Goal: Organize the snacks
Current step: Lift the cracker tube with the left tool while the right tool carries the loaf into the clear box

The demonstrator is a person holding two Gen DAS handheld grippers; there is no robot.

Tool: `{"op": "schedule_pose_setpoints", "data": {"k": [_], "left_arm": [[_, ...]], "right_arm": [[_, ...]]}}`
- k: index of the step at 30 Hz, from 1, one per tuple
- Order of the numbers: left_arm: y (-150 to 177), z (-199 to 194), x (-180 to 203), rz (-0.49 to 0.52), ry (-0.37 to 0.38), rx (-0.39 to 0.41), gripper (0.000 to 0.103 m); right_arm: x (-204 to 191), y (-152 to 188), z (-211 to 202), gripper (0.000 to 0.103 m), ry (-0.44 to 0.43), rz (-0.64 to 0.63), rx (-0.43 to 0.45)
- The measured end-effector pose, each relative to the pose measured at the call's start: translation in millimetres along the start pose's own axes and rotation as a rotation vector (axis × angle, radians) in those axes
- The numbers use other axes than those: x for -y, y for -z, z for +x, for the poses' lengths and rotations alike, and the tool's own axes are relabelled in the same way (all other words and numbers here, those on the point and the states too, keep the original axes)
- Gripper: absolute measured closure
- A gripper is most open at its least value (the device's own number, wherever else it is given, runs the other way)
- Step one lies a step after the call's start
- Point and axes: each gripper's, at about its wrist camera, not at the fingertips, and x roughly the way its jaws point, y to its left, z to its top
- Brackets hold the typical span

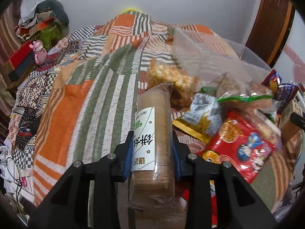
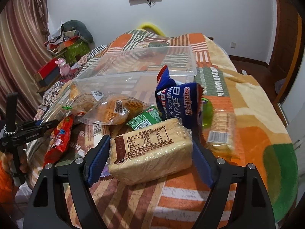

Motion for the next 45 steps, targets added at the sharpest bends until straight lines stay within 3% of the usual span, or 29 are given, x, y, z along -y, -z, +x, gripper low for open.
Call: {"op": "schedule_pose_setpoints", "data": {"k": [15,27,34,45], "left_arm": [[-44,-78,42,0.025,0.068,0.201,0.068],[-94,-69,87,0.080,0.132,0.258,0.068],[-118,-39,102,0.097,0.139,0.237,0.068],[-151,25,109,0.119,0.128,0.123,0.068]], "right_arm": [[-13,-45,-48,0.024,-0.007,-0.067,0.206],[-23,-88,-28,0.024,0.024,-0.110,0.279],[-23,-107,7,0.024,0.061,-0.122,0.251],[-16,-124,61,0.024,0.075,-0.155,0.064]]}}
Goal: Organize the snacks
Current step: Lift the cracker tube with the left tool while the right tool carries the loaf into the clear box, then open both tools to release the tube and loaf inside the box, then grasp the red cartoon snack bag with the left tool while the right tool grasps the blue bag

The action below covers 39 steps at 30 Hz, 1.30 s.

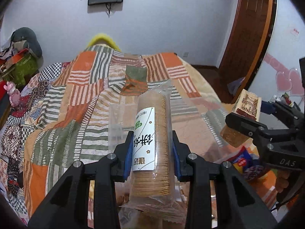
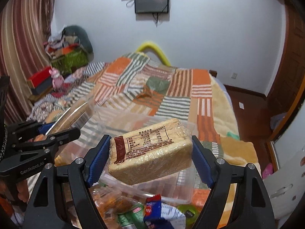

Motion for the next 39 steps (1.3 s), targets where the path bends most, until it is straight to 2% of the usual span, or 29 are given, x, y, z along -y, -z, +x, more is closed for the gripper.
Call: {"op": "schedule_pose_setpoints", "data": {"k": [8,11,20,30,34,37,39], "left_arm": [[3,36,-4,-0.003,-0.003,-0.084,0.068],[2,38,-5,-0.002,-0.004,-0.078,0.068],[-3,14,-3,0.002,0.000,-0.032,0.066],[13,-45,-5,0.025,-0.014,0.027,0.044],[33,-72,-5,0.052,-0.024,0.032,0.035],[54,-87,-5,0.064,-0.037,0.020,0.027],[67,-89,-6,0.063,-0.037,0.003,0.017]], "right_arm": [[7,3,18,0.024,-0.015,0.007,-0.090],[11,3,22,0.024,-0.031,0.033,-0.104],[9,1,2,0.023,-0.024,0.017,-0.049],[9,13,-39,0.020,-0.003,-0.026,0.019],[8,26,-57,0.018,0.002,-0.032,0.037],[11,37,-67,0.014,0.006,-0.031,0.046],[13,45,-71,0.013,0.015,-0.032,0.044]]}}
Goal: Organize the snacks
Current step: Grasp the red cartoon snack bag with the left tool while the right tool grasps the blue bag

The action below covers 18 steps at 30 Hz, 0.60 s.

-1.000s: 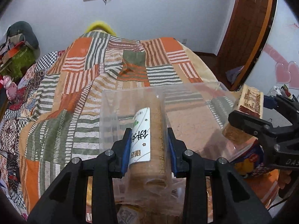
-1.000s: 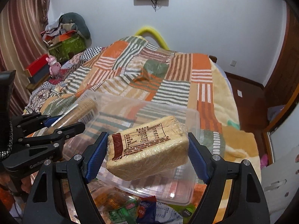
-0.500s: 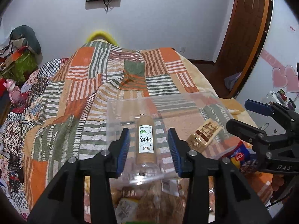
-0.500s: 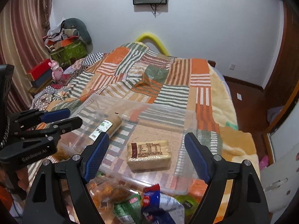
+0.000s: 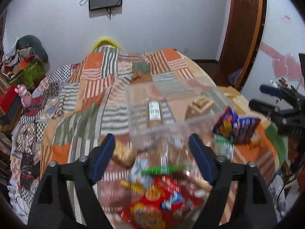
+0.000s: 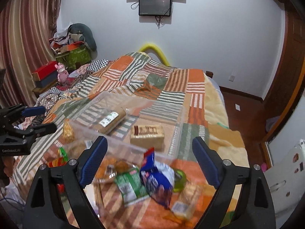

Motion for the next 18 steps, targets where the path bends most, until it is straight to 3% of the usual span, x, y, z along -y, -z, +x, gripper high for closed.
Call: {"op": "schedule_pose_setpoints", "data": {"k": [7,14,18], "left_arm": [[53,2,-1,-0.050,0.027,-0.122,0.014],[87,6,5,-0.101,0.075,-0.172,0.011],[101,13,10,-0.072,0.052,-0.202,0.008]], "right_arm": [[17,28,-5,0.012,0.015,0.042,-0.047],[31,52,-10,0.008,0.019,0.088,-0.087],[32,61,-7,0.006,0.013,0.092,-0.101]]}}
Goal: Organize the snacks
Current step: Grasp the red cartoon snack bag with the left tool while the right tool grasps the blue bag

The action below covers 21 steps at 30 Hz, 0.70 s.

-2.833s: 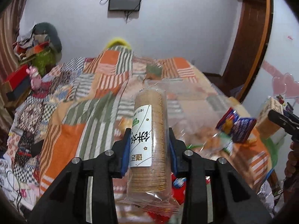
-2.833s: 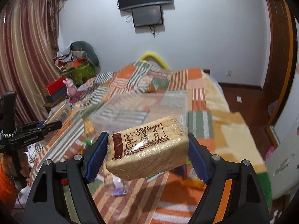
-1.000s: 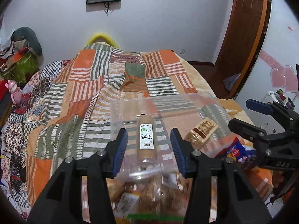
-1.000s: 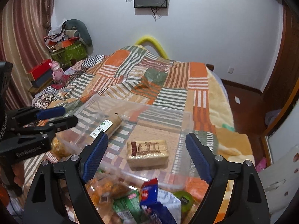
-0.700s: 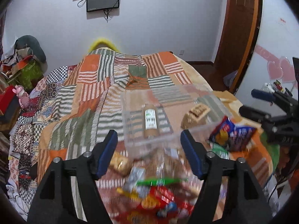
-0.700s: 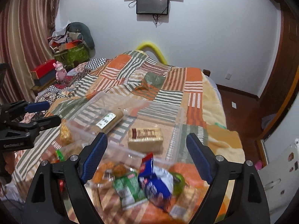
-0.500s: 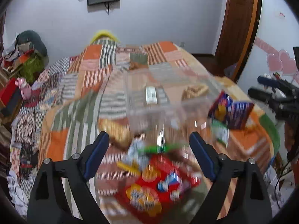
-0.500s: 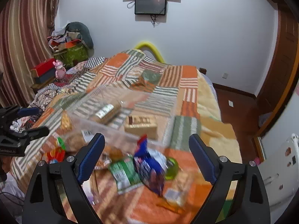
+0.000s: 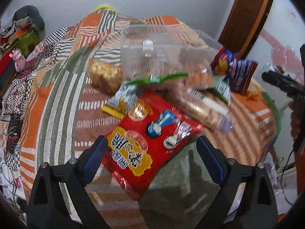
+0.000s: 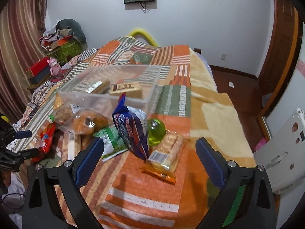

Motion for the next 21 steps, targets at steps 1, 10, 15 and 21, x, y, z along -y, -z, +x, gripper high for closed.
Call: {"op": "schedule_pose_setpoints", "data": {"k": [1,10,15,21], "left_arm": [[2,5,0,0.005,-0.019,-0.016,0.008],[-5,33,-18,-0.041,-0.044,-0.043,0.006],[-12,42,-24,-0.054,-0.014,-0.029,0.005],[-15,51,-34,-0.087,0.051,-0.021,0.006]], "right_arm": [[0,1,1,0.006,-0.002,-0.002,-0.003],[-7,-1,30,0.006,-0.010,-0.031,-0.037],[-13,-7,44,0.006,-0.015,-0.046,-0.037],[-17,-13,58,0.013,-0.019,-0.054,-0.039]]}}
